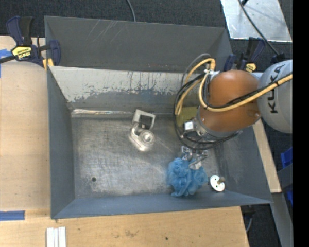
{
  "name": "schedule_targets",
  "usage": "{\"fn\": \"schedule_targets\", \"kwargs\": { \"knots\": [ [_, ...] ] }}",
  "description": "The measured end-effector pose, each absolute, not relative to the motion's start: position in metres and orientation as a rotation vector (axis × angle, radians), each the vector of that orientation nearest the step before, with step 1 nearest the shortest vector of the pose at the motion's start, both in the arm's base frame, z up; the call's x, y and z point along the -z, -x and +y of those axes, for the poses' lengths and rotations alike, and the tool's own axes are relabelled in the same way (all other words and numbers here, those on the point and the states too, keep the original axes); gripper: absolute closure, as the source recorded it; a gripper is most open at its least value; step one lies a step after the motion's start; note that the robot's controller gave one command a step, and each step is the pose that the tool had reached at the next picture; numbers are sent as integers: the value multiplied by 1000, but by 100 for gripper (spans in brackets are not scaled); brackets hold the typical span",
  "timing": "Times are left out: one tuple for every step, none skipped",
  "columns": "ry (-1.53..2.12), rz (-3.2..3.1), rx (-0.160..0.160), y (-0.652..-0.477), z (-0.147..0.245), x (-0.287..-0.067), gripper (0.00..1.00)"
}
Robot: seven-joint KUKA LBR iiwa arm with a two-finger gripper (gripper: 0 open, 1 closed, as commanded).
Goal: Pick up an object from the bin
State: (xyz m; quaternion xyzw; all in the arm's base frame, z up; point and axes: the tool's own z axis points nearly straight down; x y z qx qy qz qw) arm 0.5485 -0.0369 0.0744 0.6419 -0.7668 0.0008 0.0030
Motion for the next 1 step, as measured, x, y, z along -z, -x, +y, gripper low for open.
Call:
{"fn": "schedule_targets", "kwargs": {
  "knots": [
    [-2226, -2208, 5, -596, -30, -74, 100]
  ]
}}
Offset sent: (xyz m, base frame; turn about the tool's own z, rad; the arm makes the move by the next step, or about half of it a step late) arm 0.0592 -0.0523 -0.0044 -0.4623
